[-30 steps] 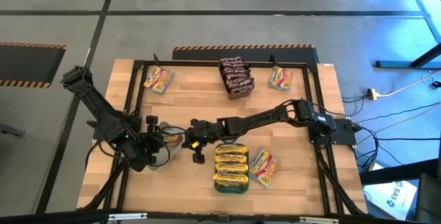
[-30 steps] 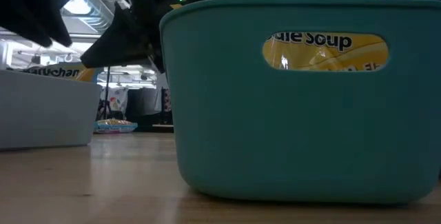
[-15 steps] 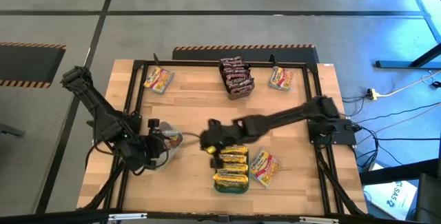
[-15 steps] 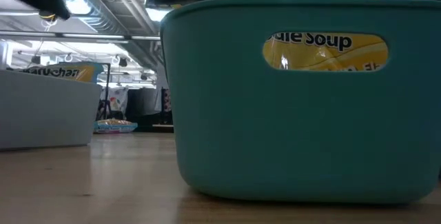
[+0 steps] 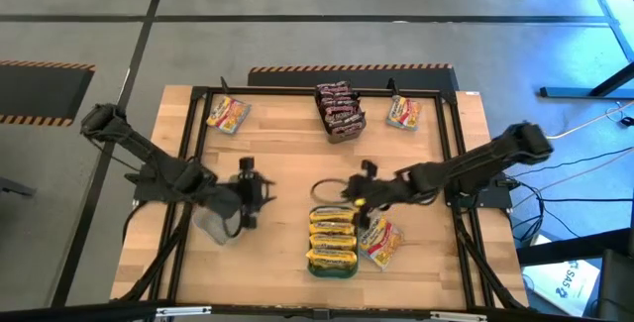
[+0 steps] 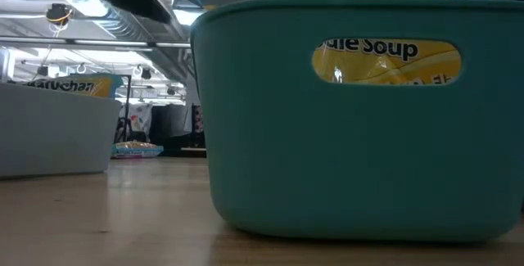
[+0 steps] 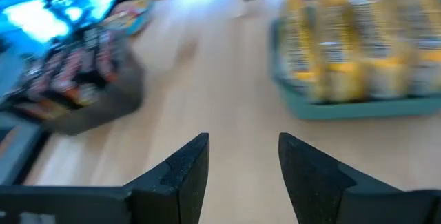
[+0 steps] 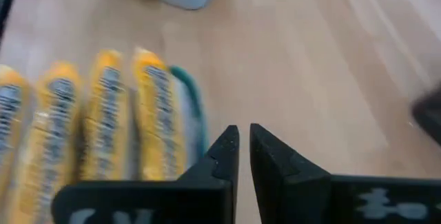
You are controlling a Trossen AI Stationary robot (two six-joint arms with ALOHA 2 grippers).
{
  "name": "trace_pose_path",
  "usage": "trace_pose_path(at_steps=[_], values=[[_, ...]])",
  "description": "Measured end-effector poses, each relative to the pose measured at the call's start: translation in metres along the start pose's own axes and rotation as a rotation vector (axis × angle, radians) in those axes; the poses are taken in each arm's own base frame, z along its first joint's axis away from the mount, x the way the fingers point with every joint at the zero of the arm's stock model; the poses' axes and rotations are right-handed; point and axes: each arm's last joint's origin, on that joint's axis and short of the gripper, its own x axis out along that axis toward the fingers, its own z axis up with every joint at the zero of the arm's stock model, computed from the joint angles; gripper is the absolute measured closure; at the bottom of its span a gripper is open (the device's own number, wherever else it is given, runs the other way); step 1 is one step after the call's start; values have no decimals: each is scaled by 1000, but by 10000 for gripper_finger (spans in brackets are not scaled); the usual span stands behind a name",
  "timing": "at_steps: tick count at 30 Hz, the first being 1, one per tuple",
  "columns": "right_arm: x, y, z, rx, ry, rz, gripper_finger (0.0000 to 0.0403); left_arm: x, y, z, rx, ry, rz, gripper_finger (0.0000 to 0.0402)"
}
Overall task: Sort Maruchan noodles
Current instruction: Put the blue noodle pack into the white bin
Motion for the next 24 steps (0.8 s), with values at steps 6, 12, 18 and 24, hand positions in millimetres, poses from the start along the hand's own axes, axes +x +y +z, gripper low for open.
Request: trace_pose_path(at_steps=[6,12,18,24], values=[[-11,-41,-41,47,-122,-55,379,24,43,2,-40,62,185,233],[-6,-67,-66,52,-159,-120,379,41,92,-3,-108,139,358,231],[0,-72,-74,63,-141,-99,379,46,142,-15,-285,248,464,209],[0,-71,-74,72,-147,-93,379,40,192,-35,-452,343,665,193]])
